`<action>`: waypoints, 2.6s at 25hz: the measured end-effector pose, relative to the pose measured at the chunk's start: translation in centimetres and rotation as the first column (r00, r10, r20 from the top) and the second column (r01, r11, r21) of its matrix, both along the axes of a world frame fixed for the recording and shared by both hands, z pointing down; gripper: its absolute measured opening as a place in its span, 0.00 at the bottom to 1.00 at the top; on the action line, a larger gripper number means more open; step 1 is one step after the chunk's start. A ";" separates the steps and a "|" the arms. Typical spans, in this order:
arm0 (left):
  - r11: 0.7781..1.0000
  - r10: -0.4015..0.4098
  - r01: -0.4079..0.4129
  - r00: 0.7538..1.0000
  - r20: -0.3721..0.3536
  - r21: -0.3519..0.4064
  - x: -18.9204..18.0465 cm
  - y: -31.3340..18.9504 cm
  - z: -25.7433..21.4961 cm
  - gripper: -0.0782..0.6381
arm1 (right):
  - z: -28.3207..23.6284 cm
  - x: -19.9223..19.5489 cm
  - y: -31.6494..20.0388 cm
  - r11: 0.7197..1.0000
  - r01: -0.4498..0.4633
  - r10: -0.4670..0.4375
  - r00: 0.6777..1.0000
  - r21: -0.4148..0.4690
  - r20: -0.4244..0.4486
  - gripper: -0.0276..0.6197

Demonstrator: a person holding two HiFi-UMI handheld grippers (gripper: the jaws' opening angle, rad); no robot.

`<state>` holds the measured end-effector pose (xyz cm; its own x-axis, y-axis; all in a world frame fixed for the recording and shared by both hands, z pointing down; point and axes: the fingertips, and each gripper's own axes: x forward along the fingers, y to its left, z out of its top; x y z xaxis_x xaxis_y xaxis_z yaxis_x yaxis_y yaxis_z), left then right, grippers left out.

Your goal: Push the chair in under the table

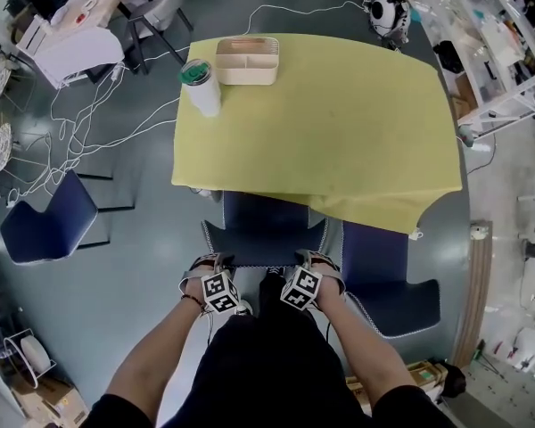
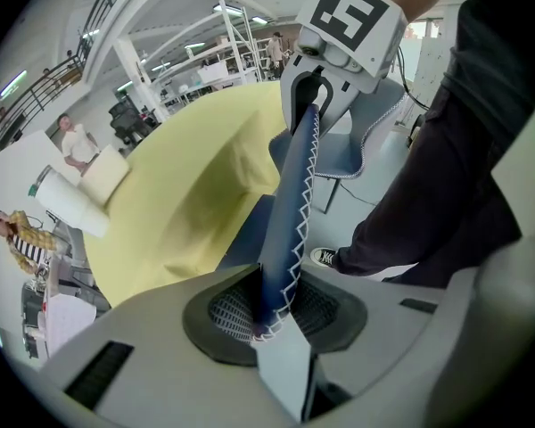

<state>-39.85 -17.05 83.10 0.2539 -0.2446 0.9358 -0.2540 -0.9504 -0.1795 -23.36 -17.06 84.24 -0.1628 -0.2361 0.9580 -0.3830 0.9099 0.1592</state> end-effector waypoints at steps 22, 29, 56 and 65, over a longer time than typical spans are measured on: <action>1.000 -0.002 0.002 1.000 0.002 0.027 0.1 -10.3 -0.5 0.23 | -0.2 0.3 -9.7 1.000 -0.022 0.021 1.000 -0.012 -0.011 0.21; 0.999 0.013 -0.013 1.000 0.002 0.031 -0.3 -13.3 -0.8 0.23 | -0.6 -0.2 -12.5 0.999 -0.036 0.036 0.999 -0.005 -0.012 0.21; 0.994 -0.097 0.098 0.995 0.028 -0.040 -2.8 -14.0 -0.4 0.33 | -2.0 0.5 -12.2 0.995 -0.077 0.082 0.995 -0.067 0.062 0.27; 0.955 -0.296 0.296 0.931 -0.213 -0.031 -4.2 -12.9 -6.2 0.31 | -9.4 2.8 -11.4 0.949 -0.311 0.308 0.896 -0.042 0.321 0.26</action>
